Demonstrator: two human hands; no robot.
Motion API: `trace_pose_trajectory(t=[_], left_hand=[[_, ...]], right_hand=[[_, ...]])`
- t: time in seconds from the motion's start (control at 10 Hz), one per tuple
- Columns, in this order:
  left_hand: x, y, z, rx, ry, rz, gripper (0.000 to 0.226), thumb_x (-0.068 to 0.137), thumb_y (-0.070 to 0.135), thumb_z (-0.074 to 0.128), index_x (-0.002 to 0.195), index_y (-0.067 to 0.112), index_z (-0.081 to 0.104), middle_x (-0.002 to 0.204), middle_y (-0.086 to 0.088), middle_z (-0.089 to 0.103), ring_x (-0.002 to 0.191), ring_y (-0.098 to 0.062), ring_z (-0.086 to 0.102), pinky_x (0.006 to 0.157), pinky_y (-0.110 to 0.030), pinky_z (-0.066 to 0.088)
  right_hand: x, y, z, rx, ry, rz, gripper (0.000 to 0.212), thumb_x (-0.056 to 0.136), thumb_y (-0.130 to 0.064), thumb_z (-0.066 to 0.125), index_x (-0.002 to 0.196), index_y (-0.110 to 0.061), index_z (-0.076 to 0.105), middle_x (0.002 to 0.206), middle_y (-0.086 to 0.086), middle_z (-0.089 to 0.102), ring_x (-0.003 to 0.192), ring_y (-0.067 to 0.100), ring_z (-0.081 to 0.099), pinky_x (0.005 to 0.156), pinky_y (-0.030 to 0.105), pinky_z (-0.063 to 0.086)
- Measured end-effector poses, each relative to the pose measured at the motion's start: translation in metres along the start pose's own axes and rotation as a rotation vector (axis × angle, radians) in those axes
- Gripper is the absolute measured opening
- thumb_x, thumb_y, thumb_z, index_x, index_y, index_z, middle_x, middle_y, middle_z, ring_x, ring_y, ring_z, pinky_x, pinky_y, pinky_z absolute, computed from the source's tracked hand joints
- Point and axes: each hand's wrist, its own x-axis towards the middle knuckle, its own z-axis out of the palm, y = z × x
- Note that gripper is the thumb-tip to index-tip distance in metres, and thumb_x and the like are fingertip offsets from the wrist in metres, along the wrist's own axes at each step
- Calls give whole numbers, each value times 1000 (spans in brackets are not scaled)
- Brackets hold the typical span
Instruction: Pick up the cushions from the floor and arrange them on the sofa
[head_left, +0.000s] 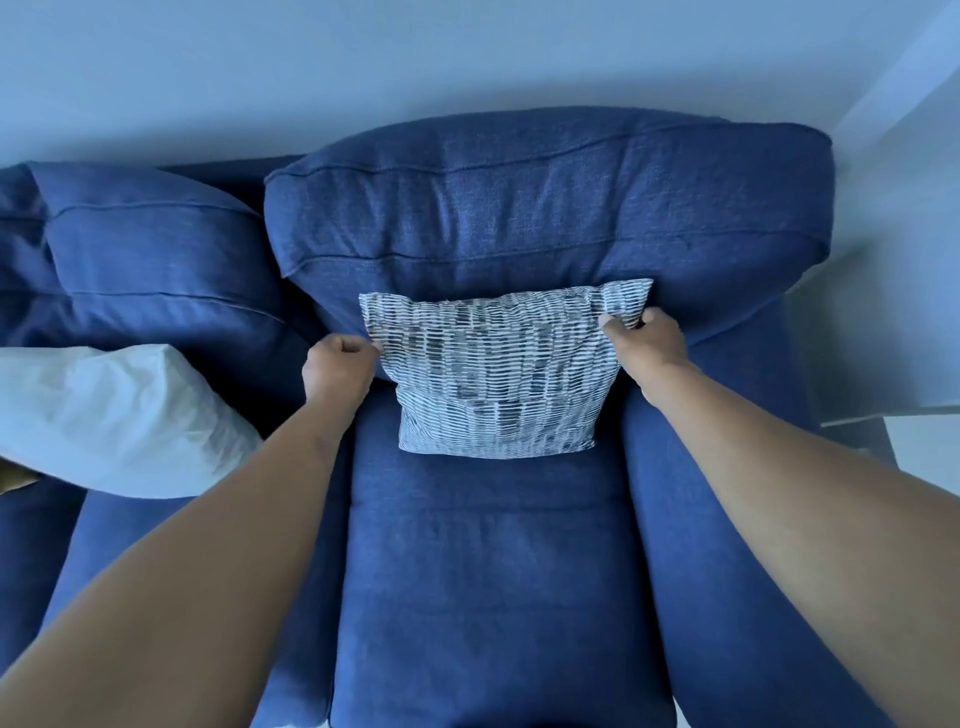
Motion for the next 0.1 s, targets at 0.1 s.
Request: trace_pose_trajectory(t=[0.1], left_hand=[[-39, -28, -8, 73, -12, 39, 12, 83, 42, 74, 86, 30, 70, 94, 0, 80, 93, -24, 78, 91, -46, 65]], right_hand=[[-33, 14, -7, 58, -3, -10, 68, 97, -44, 69, 150, -8, 49, 146, 11, 61, 132, 28, 59, 99, 33, 46]])
